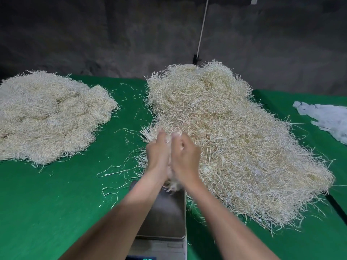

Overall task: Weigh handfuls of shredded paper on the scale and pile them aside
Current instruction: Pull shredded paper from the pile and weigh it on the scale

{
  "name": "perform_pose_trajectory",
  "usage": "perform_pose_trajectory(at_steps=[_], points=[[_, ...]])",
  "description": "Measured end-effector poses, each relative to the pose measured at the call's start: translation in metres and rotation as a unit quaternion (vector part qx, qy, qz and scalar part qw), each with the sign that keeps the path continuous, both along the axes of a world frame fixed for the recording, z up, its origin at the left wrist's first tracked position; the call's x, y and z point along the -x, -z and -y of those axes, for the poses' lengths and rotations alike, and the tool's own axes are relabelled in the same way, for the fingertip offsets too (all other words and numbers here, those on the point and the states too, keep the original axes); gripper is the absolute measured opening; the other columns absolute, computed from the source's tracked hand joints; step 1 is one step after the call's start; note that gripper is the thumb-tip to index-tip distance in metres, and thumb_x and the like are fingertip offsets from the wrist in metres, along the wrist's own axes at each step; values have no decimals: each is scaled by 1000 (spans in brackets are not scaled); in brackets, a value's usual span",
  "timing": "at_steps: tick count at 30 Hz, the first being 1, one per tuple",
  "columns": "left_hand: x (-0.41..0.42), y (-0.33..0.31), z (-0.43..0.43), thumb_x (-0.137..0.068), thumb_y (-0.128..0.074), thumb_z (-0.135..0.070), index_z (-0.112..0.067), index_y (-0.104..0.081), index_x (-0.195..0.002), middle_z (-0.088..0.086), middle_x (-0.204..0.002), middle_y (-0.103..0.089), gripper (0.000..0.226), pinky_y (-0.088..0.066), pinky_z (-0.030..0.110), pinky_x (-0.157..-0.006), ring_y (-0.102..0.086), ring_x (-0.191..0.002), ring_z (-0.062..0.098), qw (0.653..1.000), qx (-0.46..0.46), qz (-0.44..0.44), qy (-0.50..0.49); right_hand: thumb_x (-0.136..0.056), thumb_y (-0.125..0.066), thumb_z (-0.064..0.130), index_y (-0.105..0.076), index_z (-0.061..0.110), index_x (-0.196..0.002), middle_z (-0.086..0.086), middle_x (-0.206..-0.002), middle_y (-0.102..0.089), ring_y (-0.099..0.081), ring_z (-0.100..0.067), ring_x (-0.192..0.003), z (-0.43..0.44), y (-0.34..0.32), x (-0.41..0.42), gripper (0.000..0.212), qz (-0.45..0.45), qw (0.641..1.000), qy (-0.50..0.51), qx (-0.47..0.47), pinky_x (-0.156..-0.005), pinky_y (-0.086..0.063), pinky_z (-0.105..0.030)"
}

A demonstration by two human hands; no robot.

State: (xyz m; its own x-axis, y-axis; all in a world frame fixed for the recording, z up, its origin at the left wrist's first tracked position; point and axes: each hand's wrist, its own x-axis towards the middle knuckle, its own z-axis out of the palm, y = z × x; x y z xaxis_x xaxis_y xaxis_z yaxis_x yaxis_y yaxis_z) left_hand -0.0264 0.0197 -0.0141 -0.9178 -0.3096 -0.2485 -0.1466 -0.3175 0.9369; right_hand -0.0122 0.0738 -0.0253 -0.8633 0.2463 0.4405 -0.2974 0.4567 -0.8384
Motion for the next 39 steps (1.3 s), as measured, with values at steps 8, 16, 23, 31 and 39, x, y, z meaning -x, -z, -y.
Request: perform_pose_trajectory(at_steps=[8,16,23,31,39], points=[[1,6,3,-100,-42,-34,-10,-53,-83,2,-68,-47,32,-38,17,-45,-49,-51,8,999,36,11,39,-99,-43,25,-35,32,-56,11,-46,-32,-29,-5,-40,5,16,-8,45,8,1000,3,7,-42,-25,-18],[-1,10,3,-99,-42,-39,-20,-48,-107,-11,-95,-47,21,-36,14,-67,-43,-74,-3,954,268,-89,99,-92,-27,60,-24,40,-145,20,-150,-21,-19,9,-130,-19,9,-1,57,139,967,-152,150,-109,-20,-25],[5,11,9,-93,-42,-56,-13,-45,-131,22,-131,-50,57,-34,50,-106,-47,-123,36,998,11,-9,68,-90,-54,46,-54,17,-74,7,-57,-55,-49,-16,-54,-26,1,11,34,144,957,2,253,-50,-44,-21],[-12,15,-19,-70,-60,-69,-9,-51,-129,5,-110,-68,84,-56,39,-82,-68,-93,18,994,-85,24,71,-100,-37,41,-48,21,-92,3,-81,-56,-51,-9,-65,-18,18,6,24,54,993,42,96,-59,-41,-30],[-10,21,-22,-91,-46,-59,-7,-49,-128,3,-88,-63,64,-42,23,-58,-55,-67,11,994,5,108,19,-103,-33,20,-50,4,-116,5,-73,-49,-43,-13,-58,-34,19,13,26,73,989,20,-128,-59,-38,-27]])
